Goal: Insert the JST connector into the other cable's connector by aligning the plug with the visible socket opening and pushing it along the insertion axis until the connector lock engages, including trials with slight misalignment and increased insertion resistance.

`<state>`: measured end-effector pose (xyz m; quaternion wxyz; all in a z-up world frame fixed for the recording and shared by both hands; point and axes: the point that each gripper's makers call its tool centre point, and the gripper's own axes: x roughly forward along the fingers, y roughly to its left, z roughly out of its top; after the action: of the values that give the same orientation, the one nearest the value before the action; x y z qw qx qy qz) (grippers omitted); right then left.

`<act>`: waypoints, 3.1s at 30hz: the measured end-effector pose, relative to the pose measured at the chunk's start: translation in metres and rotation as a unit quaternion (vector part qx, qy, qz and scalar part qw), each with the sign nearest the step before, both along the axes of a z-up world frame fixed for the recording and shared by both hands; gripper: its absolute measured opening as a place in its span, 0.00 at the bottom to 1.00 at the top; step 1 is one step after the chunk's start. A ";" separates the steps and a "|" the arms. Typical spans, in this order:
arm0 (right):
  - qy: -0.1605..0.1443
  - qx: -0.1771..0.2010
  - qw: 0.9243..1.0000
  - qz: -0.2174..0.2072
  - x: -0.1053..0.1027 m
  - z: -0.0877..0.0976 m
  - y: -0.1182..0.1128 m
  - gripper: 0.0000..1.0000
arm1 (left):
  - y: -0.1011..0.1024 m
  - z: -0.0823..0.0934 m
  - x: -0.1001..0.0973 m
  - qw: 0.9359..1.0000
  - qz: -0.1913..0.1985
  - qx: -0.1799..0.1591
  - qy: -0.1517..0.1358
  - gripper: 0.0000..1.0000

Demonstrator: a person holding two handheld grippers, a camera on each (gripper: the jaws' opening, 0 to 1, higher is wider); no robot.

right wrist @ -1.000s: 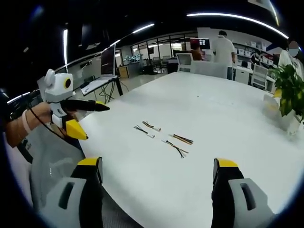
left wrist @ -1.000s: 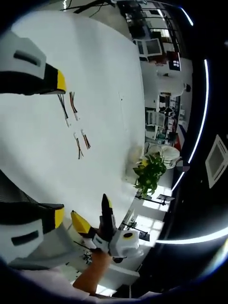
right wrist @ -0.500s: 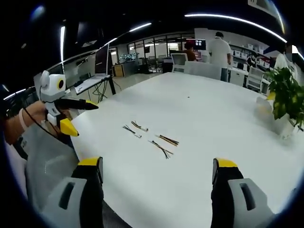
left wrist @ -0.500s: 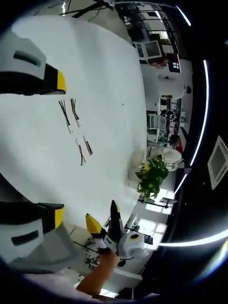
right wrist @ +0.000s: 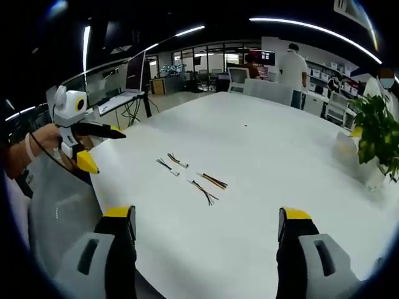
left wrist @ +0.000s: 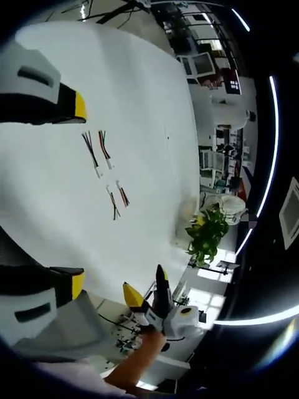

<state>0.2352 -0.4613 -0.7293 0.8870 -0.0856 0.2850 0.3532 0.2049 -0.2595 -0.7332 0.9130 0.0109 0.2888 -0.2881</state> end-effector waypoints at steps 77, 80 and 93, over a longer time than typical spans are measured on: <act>-0.008 0.052 0.994 0.091 0.074 -0.014 0.083 0.63 | 0.012 -0.009 0.088 0.999 -0.015 -0.032 -0.009 0.73; -0.006 0.053 0.994 0.096 0.076 -0.015 0.086 0.62 | 0.014 -0.007 0.093 0.999 -0.013 -0.032 -0.019 0.72; -0.006 0.039 0.993 0.107 0.087 -0.024 0.084 0.55 | 0.018 -0.016 0.107 0.999 -0.015 -0.034 -0.013 0.66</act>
<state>0.3226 -0.3776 -0.7537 0.8487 -0.0827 0.2544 0.4563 0.3116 -0.2417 -0.7489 0.9121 -0.0116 0.2669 -0.3110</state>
